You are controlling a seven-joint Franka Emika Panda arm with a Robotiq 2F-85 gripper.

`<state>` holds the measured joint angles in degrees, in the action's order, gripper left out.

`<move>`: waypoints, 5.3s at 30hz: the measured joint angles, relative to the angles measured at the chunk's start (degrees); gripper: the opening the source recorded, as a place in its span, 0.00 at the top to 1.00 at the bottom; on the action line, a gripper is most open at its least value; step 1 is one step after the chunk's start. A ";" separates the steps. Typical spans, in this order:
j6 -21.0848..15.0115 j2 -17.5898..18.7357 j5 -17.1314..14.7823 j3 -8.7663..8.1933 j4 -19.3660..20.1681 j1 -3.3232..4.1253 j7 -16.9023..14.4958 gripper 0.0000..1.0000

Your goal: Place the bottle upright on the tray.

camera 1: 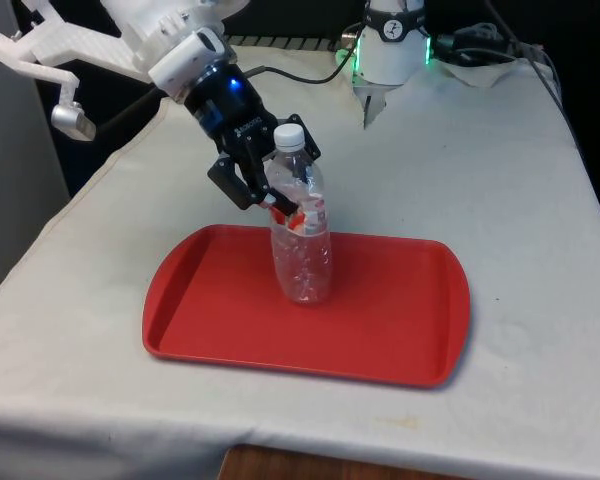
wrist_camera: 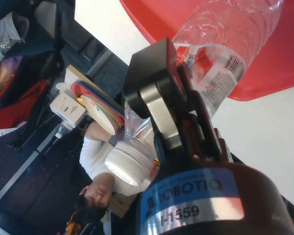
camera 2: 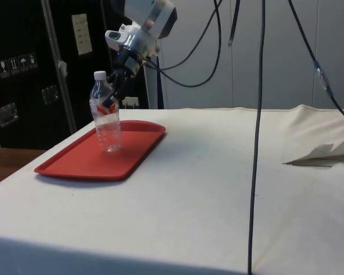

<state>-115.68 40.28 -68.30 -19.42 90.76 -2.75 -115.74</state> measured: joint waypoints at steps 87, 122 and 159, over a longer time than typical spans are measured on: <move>4.01 0.40 0.00 -2.46 0.52 -0.06 -0.92 0.00; 9.91 -0.74 0.00 -7.10 -1.38 -0.57 -1.26 0.00; 11.17 -7.16 5.73 -8.71 -1.49 1.66 1.32 0.00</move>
<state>-104.51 33.12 -62.57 -28.13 89.27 -1.09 -114.42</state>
